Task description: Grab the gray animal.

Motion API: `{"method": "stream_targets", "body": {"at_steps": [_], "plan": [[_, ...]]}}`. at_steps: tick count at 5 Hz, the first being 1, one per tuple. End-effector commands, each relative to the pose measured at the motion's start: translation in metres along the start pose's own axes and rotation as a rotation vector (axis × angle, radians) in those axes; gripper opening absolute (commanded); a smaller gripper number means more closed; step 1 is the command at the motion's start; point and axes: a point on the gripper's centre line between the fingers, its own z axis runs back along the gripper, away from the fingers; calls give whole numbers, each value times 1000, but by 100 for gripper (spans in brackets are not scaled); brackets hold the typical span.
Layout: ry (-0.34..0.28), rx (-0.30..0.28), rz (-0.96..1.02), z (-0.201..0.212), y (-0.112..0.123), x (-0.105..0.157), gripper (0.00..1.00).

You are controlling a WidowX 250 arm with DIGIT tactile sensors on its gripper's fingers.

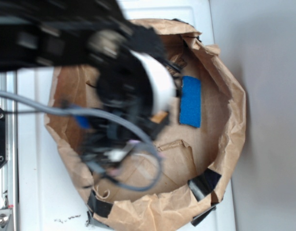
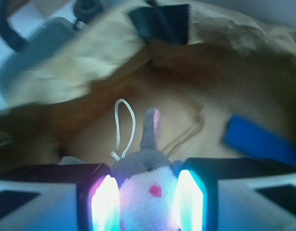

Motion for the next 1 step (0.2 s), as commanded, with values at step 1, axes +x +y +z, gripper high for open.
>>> {"method": "stream_targets", "body": {"at_steps": [1], "plan": [[-62, 220, 22, 49, 29, 27, 0]]}}
